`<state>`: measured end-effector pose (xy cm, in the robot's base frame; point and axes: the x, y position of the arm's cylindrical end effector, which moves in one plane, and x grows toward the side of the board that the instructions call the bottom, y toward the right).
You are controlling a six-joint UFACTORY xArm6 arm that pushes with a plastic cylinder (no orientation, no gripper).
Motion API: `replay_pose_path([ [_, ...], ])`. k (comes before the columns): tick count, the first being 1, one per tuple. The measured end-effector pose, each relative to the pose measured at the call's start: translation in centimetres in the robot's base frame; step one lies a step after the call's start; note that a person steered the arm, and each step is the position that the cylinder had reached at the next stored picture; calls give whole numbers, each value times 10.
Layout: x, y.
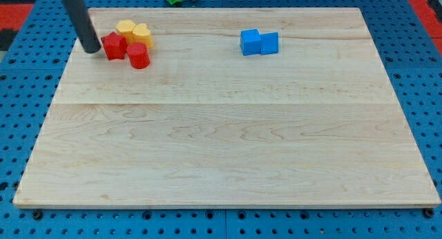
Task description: Push the blue cube left to the red circle
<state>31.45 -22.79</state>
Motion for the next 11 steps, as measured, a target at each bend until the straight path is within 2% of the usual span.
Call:
replay_pose_path([
  [1, 0, 27],
  [2, 2, 9],
  [3, 20, -25],
  [4, 82, 50],
  [5, 59, 186],
  [6, -4, 305],
  [7, -18, 389],
  [8, -47, 415],
  [10, -23, 292],
  [11, -56, 296],
])
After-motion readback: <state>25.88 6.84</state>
